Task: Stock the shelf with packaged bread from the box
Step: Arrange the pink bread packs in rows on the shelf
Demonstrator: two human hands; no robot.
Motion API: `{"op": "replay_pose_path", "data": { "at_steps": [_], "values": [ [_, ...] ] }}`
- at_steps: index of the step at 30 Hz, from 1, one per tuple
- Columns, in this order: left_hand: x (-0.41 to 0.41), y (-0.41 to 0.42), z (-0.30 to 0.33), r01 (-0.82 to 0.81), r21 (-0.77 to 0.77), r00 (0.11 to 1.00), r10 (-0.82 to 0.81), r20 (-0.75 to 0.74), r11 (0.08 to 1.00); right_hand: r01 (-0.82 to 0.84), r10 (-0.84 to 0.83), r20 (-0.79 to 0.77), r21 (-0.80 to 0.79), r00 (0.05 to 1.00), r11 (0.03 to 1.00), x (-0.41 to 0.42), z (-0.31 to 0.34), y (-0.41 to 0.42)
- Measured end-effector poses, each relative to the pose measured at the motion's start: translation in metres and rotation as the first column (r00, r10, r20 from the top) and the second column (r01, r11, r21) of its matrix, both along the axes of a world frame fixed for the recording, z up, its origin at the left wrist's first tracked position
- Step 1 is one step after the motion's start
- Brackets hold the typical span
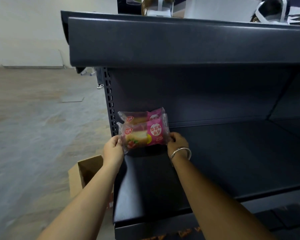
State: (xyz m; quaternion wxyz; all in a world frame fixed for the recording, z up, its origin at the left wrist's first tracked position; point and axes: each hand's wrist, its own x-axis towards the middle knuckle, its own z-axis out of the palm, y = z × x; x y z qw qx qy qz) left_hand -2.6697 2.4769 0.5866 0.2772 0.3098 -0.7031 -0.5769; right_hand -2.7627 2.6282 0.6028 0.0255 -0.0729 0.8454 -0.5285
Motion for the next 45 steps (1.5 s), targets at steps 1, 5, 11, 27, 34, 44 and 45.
{"op": "replay_pose_path", "data": {
  "at_steps": [1,5,11,27,34,44,45],
  "values": [
    [0.001,0.001,0.000,0.006,-0.011,1.000,-0.006,0.006,1.000,0.009,-0.009,-0.008,0.011,1.000,1.000,0.001,0.000,-0.001],
    [0.003,0.005,0.001,0.019,-0.031,1.000,-0.019,-0.003,0.999,0.021,-0.021,0.006,0.004,1.000,1.000,0.004,0.000,-0.001],
    [0.003,0.009,0.001,0.038,-0.133,0.999,-0.038,-0.001,0.990,0.034,-0.031,-0.031,0.085,0.999,0.996,0.007,-0.003,-0.002],
    [0.003,0.010,0.001,0.042,-0.252,0.997,-0.025,0.069,0.967,0.108,-0.084,0.108,-0.237,0.991,0.965,0.013,-0.002,0.004],
    [0.005,0.009,-0.001,0.050,-0.296,0.998,-0.036,0.054,0.954,0.126,-0.079,0.152,-0.330,0.985,0.936,0.014,-0.002,0.006],
    [0.009,0.021,0.002,0.021,-0.437,0.999,-0.001,0.046,0.899,0.090,-0.033,0.158,-0.367,0.987,0.926,0.014,0.001,0.015],
    [0.008,0.021,0.002,0.024,-0.451,0.999,-0.001,0.052,0.892,0.067,-0.006,0.162,-0.372,0.987,0.926,0.015,0.002,0.018]
  ]
}}
